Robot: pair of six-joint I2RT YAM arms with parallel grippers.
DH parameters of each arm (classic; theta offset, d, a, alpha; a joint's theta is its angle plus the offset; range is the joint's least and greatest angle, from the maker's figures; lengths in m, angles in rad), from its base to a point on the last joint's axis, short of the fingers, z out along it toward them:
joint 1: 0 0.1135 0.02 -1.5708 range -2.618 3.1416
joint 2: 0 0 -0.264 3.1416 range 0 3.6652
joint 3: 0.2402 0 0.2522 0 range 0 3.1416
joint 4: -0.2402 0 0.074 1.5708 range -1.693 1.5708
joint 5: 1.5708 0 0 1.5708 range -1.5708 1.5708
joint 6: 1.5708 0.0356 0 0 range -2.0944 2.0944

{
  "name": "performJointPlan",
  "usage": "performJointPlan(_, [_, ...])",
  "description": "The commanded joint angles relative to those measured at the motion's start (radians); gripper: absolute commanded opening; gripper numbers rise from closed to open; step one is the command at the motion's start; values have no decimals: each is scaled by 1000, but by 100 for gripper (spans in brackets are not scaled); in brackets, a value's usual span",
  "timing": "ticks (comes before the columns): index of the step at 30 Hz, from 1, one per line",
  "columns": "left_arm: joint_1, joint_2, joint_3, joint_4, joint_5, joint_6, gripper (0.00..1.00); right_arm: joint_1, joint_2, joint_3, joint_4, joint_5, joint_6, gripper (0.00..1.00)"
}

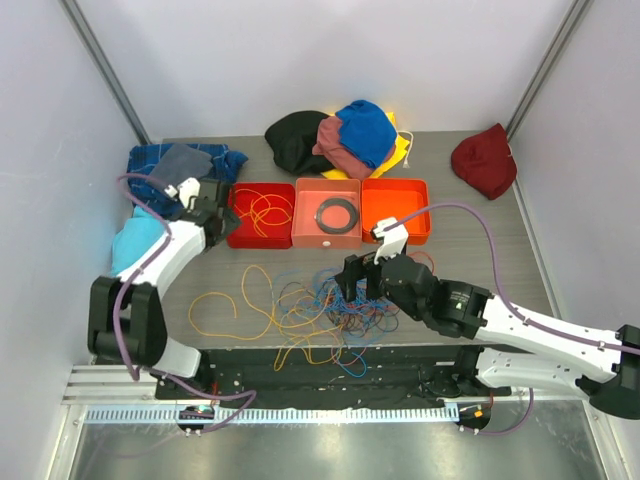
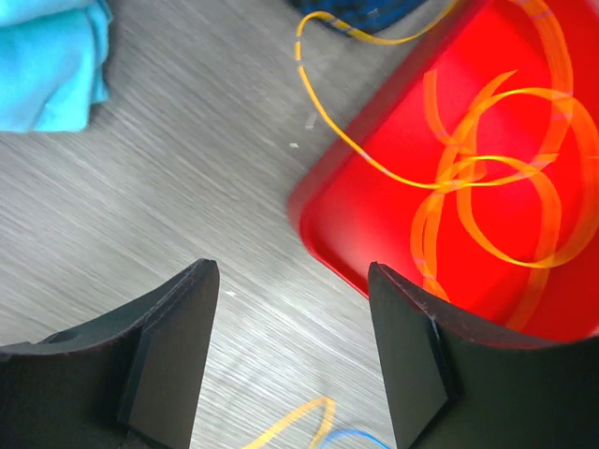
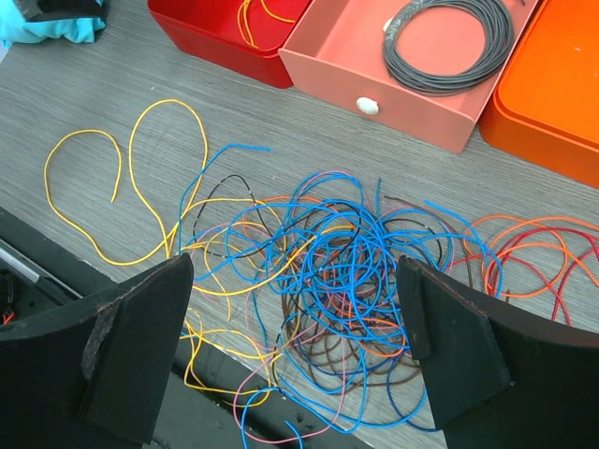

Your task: Untangle the cables

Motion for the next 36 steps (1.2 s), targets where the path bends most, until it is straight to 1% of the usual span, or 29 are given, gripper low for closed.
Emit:
performJointPlan(1, [10, -139, -36, 221, 86, -89, 70, 1, -37, -18, 43, 1, 10, 100])
performJointPlan(2, [15, -145, -39, 227, 90, -106, 70, 3, -37, -21, 45, 1, 13, 100])
performJointPlan(4, [47, -166, -80, 275, 148, -143, 70, 3, -40, -28, 45, 1, 14, 100])
performJointPlan(5, [65, -175, -114, 308, 184, -173, 70, 3, -40, -30, 46, 1, 14, 100])
performJointPlan(6, [109, -183, -146, 347, 221, -239, 70, 3, -40, -30, 45, 2, 16, 100])
performJointPlan(7, [134, -186, -212, 423, 294, -285, 70, 3, -45, -32, 46, -1, 17, 100])
performJointPlan(8, [160, -180, -241, 462, 333, -325, 68, 1, -46, -33, 45, -1, 17, 100])
performJointPlan(9, [211, -173, -270, 503, 373, -411, 66, 3, -48, -33, 43, -1, 19, 100])
performJointPlan(10, [241, -159, -301, 595, 425, -448, 64, 3, -49, -33, 37, -1, 19, 100])
performJointPlan(11, [255, -154, -345, 631, 430, -474, 63, 3, -52, -32, 34, 1, 17, 100])
performJointPlan(12, [271, -153, -357, 663, 454, -500, 62, 1, -52, -32, 28, 5, 17, 100])
performJointPlan(22, [288, -113, -335, 698, 439, -504, 60, 1, -14, -15, 22, 13, 3, 99])
performJointPlan(27, [305, -84, -312, 672, 439, -494, 57, 3, 1, -15, 26, 15, -1, 100])
performJointPlan(28, [305, -74, -311, 674, 439, -494, 54, 1, 3, -13, 26, 15, -3, 100])
performJointPlan(30, [312, -41, -305, 672, 439, -493, 51, 1, 4, -12, 25, 16, -9, 100])
performJointPlan(31, [314, -25, -294, 674, 439, -491, 46, 3, 6, -12, 26, 16, -10, 99])
performJointPlan(33, [320, 4, -278, 674, 412, -484, 42, 3, 7, -12, 23, 19, -13, 100])
performJointPlan(34, [322, 31, -268, 680, 410, -482, 38, 3, 9, -13, 22, 21, -16, 99])
performJointPlan(36, [326, 54, -255, 689, 413, -478, 35, 1, 11, -12, 17, 27, -18, 100])
